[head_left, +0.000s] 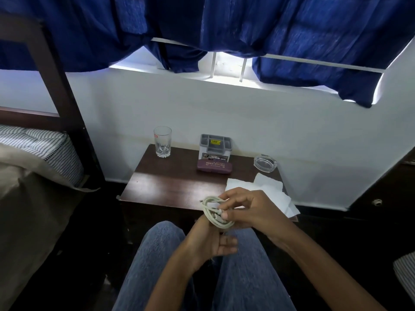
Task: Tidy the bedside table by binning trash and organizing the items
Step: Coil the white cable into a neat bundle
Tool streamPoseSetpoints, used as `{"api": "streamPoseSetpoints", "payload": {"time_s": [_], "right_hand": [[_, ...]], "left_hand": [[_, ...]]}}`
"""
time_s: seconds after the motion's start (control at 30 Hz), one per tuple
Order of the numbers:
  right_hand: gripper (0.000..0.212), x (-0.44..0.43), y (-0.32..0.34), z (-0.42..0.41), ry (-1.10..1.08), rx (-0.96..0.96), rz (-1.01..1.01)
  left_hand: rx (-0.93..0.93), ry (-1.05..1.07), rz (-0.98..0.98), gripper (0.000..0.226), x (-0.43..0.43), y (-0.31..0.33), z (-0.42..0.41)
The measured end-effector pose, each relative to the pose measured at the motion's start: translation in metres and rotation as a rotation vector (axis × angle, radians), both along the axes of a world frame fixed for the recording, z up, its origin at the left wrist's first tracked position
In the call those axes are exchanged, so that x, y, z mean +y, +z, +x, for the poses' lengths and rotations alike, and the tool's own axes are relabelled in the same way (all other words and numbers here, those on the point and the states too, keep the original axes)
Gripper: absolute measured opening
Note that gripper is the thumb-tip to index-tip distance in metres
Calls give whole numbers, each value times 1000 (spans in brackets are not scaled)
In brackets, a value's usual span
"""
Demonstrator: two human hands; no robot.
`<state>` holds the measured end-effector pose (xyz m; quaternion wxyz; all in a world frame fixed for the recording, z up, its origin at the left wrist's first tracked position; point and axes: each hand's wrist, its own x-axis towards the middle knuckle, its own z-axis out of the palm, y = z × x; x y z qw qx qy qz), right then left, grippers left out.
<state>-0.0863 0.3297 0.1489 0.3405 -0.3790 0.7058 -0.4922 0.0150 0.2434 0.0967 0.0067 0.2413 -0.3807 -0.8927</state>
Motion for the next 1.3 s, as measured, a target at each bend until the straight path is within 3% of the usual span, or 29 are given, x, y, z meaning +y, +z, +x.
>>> {"api": "streamPoseSetpoints", "payload": {"time_s": [0.13,0.3,0.4,0.47,0.63,0.77,0.93,1.0,1.13,1.2,1.3], "right_hand": [[14,-5,-4,-1,-73,233,-38],[8,-6,-13,-9,-127,631,-19],[11,-5,-16,-11,-93,721,-20],[15,-5,-14,-11,-85,647,-45],[24,2,3,-8,-94,117,-154],[22,1,6,-5,-90,54,-159],[16,1,4,-9,-243,-14,-234],[17,0,6,-10,-308,-100,-257],[16,0,9,-9,-338,-307,-310],[15,0,10,-9,-321,-371,-337],[15,0,11,-11,-310,-406,-359]], "left_hand": [[-113,280,-280,30,-1,4,-1],[-9,409,-209,39,-3,14,0],[-8,433,-290,18,0,13,0],[6,454,-315,12,0,12,1],[14,467,-362,9,0,11,1],[8,455,-413,10,1,9,-1],[63,424,-723,12,-3,7,3],[105,386,-634,19,-5,12,3],[249,275,-232,26,-16,13,7],[362,227,-127,30,-17,7,11],[389,221,-80,22,-17,3,12]]}}
